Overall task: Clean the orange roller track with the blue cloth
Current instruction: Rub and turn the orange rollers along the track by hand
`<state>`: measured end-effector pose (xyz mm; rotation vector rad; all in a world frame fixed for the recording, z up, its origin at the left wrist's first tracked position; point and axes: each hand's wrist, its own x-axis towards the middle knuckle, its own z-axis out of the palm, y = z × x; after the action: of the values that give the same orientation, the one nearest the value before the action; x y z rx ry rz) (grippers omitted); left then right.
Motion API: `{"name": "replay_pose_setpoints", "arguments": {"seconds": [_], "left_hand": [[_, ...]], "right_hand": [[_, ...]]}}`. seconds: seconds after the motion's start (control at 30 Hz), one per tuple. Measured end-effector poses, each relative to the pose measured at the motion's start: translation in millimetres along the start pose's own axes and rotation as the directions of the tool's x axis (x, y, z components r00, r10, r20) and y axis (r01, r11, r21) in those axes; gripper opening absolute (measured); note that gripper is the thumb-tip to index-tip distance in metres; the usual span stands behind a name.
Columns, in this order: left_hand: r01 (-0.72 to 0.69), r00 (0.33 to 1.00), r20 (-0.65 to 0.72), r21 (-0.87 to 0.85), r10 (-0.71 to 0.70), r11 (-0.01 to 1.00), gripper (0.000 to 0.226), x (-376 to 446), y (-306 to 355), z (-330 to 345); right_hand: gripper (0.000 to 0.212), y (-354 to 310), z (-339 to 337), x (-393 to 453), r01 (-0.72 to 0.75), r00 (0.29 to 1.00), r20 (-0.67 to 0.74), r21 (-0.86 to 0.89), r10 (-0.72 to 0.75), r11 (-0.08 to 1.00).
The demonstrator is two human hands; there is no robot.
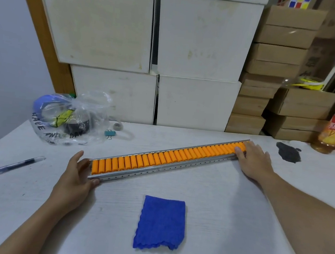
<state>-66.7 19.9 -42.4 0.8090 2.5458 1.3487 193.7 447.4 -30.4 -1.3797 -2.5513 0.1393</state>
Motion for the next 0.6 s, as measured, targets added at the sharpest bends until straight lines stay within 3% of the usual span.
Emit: {"name": "replay_pose_setpoints", "arguments": {"seconds": [0.2, 0.3, 0.4, 0.47, 0.6], "left_hand": [[-0.020, 1.000, 0.024, 0.018, 0.019, 1.000, 0.083, 1, -1, -1], [-0.027, 0.999, 0.049, 0.044, 0.024, 0.999, 0.081, -1, 1, -3], [-0.017, 0.997, 0.073, 0.047, 0.014, 0.999, 0.086, -4, 3, -6], [-0.021, 0.995, 0.094, 0.040, 0.017, 0.999, 0.094, -6, 5, -6], [-0.028, 0.992, 0.122, -0.034, 0.032, 0.999, 0.102, -10, 7, -9]], "right_hand": [[0.071, -16, -7, -11, -0.112, 0.992, -0.048, 0.110, 0.118, 0.988], [0.065, -67, -7, -37, 0.084, 0.993, -0.103, 0.260, -0.059, 0.962], [0.063, -137, -9, -80, 0.297, 0.953, -0.059, 0.352, -0.296, 0.888], [0.062, -181, -11, -114, 0.451, 0.879, -0.035, 0.382, -0.476, 0.806], [0.071, -258, -7, -173, 0.741, 0.601, 0.020, 0.363, -0.799, 0.566]]}}
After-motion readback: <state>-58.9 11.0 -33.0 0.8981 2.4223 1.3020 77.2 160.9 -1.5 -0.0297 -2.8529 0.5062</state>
